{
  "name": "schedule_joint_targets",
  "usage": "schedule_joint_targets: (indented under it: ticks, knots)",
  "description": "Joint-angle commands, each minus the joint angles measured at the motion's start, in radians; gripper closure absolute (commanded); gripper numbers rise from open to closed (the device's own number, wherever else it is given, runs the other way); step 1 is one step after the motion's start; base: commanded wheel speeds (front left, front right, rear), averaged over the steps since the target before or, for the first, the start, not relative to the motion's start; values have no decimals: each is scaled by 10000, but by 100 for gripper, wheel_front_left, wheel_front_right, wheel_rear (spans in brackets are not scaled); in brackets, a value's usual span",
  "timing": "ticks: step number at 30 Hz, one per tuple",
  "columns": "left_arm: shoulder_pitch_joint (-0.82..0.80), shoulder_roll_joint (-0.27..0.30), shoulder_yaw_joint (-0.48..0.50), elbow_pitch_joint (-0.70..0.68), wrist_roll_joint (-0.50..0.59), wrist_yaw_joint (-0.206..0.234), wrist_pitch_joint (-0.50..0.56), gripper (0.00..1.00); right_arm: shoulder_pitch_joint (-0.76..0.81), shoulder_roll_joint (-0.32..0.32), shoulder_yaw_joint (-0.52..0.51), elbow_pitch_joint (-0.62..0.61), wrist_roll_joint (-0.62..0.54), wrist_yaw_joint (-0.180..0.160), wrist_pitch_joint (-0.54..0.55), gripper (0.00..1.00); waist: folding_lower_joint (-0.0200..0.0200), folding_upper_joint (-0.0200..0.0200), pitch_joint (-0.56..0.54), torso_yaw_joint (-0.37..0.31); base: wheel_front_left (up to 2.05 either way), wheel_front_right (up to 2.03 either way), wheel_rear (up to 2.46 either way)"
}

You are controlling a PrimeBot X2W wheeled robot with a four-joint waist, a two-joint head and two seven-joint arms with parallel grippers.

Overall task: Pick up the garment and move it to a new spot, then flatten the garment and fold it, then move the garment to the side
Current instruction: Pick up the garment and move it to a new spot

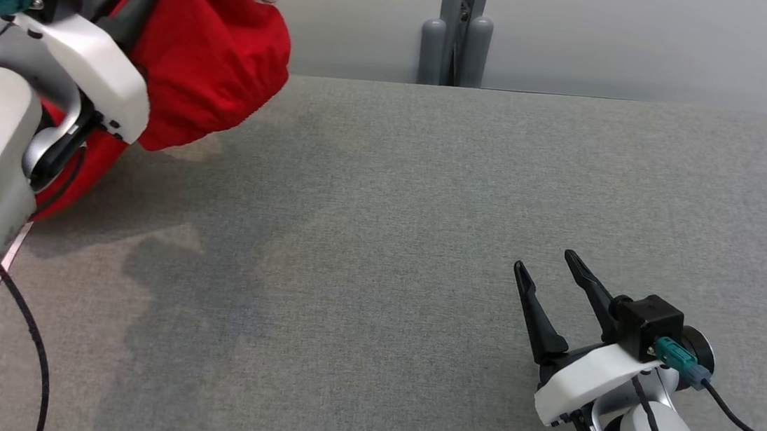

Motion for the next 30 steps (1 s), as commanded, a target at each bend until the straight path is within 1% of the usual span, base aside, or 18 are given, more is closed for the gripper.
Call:
schedule_joint_targets:
  ticks: [1,12,13,17,21,27,30]
  knots:
    - [-93,-83,-36,-429,23,92,66,100,133,-11,-85,38,-1,1,-109,0,0,0,-104,-253,0,0,0]
    - [164,-263,-510,-3305,245,583,818,100,69,40,-340,195,28,1,-266,0,0,0,-199,-1272,0,0,0]
    - [164,-263,-510,-3305,245,583,818,100,69,40,-340,195,28,1,-266,0,0,0,-199,-1272,0,0,0]
    - [189,-394,-651,-4074,224,743,1108,100,106,51,-414,223,10,1,-323,0,0,0,-207,-1583,0,0,0]
    - [232,-513,-761,-4620,297,854,1163,100,116,60,-448,214,25,1,-366,0,0,0,-133,-1799,0,0,0]
    - [-28,-675,-880,-5049,413,933,1277,100,79,69,-419,300,50,1,-435,0,0,0,-146,-2010,0,0,0]
    - [-25,-793,-800,-5212,238,963,1209,100,75,71,-427,344,91,1,-457,0,0,0,-150,-2075,0,0,0]
